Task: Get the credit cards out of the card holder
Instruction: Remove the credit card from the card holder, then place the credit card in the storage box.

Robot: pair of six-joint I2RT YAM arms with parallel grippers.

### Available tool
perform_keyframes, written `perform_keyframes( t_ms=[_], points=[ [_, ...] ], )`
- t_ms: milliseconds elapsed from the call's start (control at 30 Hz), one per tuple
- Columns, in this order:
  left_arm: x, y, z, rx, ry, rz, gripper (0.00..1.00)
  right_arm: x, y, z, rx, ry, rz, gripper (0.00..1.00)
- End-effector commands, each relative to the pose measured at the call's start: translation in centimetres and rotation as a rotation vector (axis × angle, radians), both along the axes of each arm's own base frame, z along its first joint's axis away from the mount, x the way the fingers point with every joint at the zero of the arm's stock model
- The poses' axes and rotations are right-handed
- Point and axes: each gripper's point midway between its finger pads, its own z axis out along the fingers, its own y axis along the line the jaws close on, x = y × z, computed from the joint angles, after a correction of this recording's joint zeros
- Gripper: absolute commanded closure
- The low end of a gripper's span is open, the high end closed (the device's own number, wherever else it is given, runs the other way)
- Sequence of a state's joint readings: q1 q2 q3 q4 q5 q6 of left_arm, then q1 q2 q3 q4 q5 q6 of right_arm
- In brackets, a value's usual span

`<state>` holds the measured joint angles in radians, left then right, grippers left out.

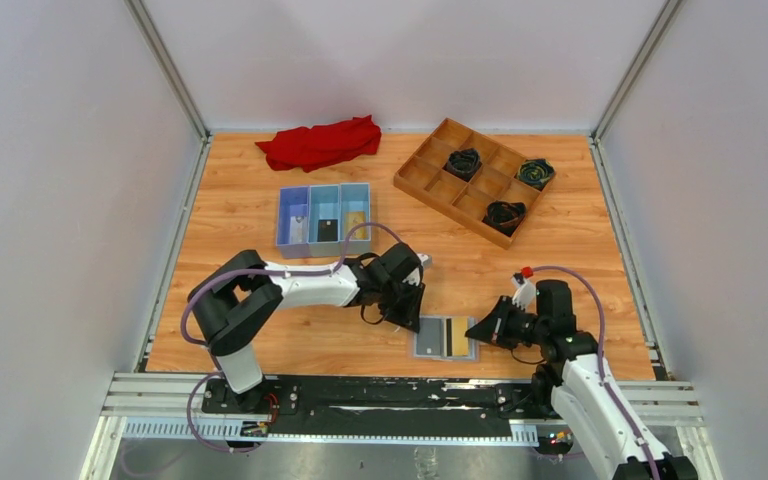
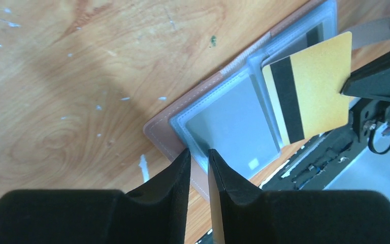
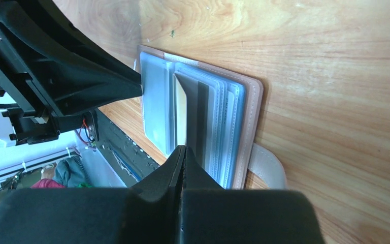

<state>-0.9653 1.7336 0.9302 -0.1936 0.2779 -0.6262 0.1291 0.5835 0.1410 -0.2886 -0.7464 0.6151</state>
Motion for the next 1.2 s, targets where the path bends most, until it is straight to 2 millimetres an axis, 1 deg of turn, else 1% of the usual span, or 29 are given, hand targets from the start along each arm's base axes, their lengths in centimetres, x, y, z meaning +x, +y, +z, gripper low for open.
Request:
perform_keyframes(
  t_ms=[0,200,333,400,467,633,867,1000,1167],
  points=[
    [0.7,1.2,0.8,0.072,-0.05,-0.004,0.74,-0.4,-0.7,-1.1,-0.026,0.065,-0.056,1.0],
    [1.0,-0.6,3.4,-0.019,-0.056,-0.004,0.74,-0.2,-0.4,-0.5,-0.015,0.051,-0.029,1.0],
    [1.0,-1.7,4.5,-0.076,-0.037,0.013,0.73,-0.2,-0.1,-0.2,0.002,0.048,-0.01,1.0],
    [0.7,-2.9,5.2,-0.155,-0.001,0.029,0.69,0.0,-0.1,-0.2,-0.003,0.04,-0.006,1.0],
    [0.1,-4.2,5.8,-0.245,0.038,0.031,0.68,0.2,-0.1,0.1,0.002,0.028,-0.001,1.0],
    [-0.5,-5.3,4.4,-0.244,0.077,0.001,0.69,0.5,0.5,0.8,0.043,0.026,0.018,1.0],
    [-0.6,-5.2,1.7,-0.19,0.105,0.0,0.69,0.1,1.1,0.8,0.09,0.045,0.055,1.0],
    [-0.6,-5.0,0.7,-0.171,0.111,0.001,0.7,0.0,1.4,1.0,0.113,0.047,0.082,1.0],
    [-0.7,-5.0,0.0,-0.159,0.122,-0.003,0.7,-0.3,1.6,0.8,0.127,0.063,0.103,0.9]
  ],
)
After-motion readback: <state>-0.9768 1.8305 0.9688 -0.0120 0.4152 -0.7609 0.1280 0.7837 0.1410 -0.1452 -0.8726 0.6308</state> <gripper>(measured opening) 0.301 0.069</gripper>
